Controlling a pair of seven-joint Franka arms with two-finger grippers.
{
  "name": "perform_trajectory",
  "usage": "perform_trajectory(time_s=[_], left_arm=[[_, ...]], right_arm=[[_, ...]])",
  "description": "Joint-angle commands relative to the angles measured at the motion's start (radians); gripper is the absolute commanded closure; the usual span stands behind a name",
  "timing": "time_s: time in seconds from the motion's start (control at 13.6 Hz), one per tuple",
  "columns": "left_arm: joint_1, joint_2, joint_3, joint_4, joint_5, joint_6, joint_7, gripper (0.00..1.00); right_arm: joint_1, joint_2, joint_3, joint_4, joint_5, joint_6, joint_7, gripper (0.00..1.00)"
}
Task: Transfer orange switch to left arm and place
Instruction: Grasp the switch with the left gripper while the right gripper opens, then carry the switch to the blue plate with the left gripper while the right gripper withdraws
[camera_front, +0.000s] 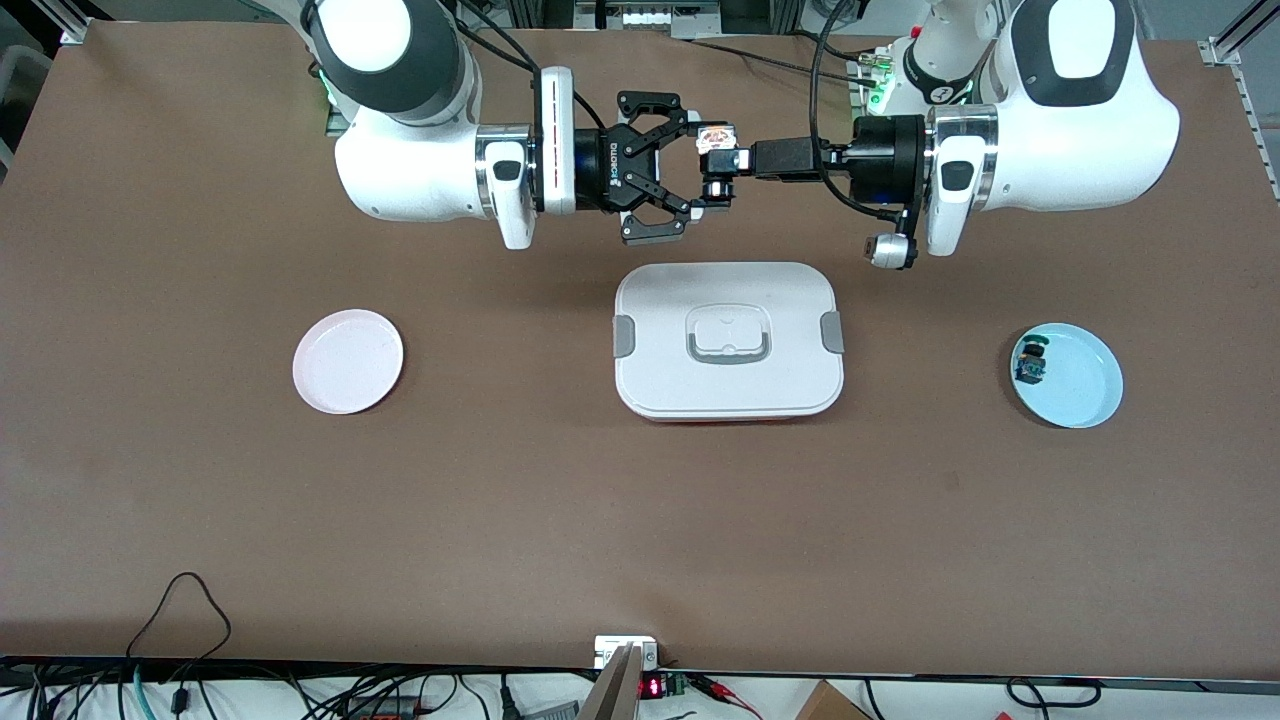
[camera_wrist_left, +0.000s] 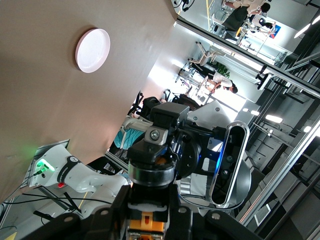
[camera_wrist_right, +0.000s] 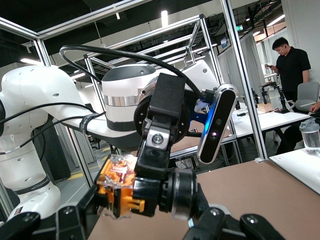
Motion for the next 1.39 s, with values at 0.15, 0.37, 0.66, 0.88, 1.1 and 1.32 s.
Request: perform_trajectory(time_s=[0.15, 0.37, 0.66, 0.88, 1.1, 1.32], left_arm=[[0.047, -0.023, 0.003, 0.003, -0.02, -0.031, -0.049, 1.0], [0.078, -0.023, 0.004, 0.003, -0.009, -0.054, -0.055, 1.0], [0.216, -0.012, 0.004, 0.005, 0.151, -0.204, -0.05, 1.0], [0.344, 0.022, 0.004, 0.006, 0.443, -0.317, 0.005, 1.0], [0.424, 0.046, 0.004, 0.012, 0.791, -0.331, 0.183, 1.0], [0.501, 0.077, 0.004, 0.014, 1.067, -0.299, 0.286, 1.0]], right_arm=[[-0.007, -0.011, -0.004, -0.012, 0.007, 0.005, -0.021, 0.0], [-0.007, -0.011, -0.005, -0.014, 0.009, 0.002, -0.019, 0.0], [-0.018, -0.018, -0.01, -0.04, 0.007, -0.009, -0.016, 0.0], [-0.041, -0.025, -0.065, -0.041, -0.004, -0.06, -0.01, 0.0], [-0.045, -0.025, -0.177, -0.055, -0.065, -0.208, -0.01, 0.0], [-0.056, -0.021, -0.307, -0.058, -0.16, -0.381, -0.008, 0.0]])
